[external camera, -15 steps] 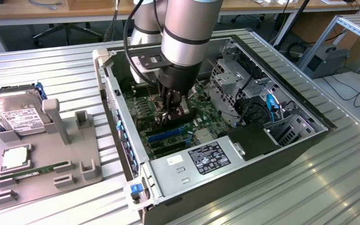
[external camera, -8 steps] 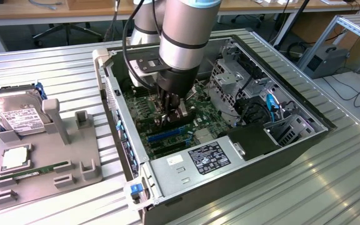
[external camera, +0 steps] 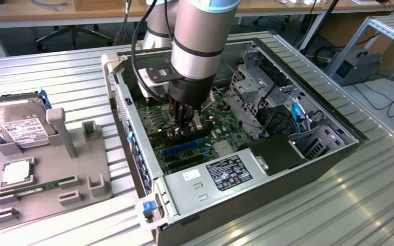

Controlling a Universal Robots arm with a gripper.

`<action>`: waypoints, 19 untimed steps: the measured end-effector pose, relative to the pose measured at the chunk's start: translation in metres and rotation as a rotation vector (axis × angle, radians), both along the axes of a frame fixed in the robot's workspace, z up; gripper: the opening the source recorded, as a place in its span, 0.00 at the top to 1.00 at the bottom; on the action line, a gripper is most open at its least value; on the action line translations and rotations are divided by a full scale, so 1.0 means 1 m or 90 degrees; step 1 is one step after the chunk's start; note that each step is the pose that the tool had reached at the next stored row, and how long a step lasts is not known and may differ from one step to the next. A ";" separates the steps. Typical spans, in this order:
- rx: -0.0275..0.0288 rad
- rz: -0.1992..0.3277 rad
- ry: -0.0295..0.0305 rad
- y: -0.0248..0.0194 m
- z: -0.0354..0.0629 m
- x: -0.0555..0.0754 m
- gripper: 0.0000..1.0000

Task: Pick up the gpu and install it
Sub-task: 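Insert the gpu into the slot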

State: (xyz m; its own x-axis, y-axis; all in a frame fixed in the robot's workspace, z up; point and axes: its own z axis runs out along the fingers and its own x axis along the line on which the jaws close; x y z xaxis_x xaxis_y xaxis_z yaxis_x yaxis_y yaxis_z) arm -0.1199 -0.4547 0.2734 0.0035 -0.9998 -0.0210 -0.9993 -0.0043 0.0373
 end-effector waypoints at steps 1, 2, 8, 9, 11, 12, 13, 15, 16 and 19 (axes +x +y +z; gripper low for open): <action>0.0000 0.000 0.0000 0.0000 -0.0002 0.000 0.73; 0.0000 0.000 0.0000 0.0000 -0.0004 0.000 0.73; 0.0001 0.000 0.0000 0.0000 -0.0006 0.000 0.73; 0.0001 0.000 0.0000 0.0000 -0.0006 0.000 0.73; 0.0001 0.000 0.0000 0.0000 -0.0006 0.000 0.73; 0.0000 0.000 0.0000 0.0000 -0.0006 0.000 0.73; 0.0000 0.000 0.0012 0.0000 -0.0006 0.000 0.73; 0.0001 0.000 0.0082 0.0001 -0.0008 0.001 0.73; 0.0002 0.000 0.0129 0.0000 -0.0009 0.001 0.73; -0.0001 0.000 0.0148 0.0000 -0.0007 0.000 0.73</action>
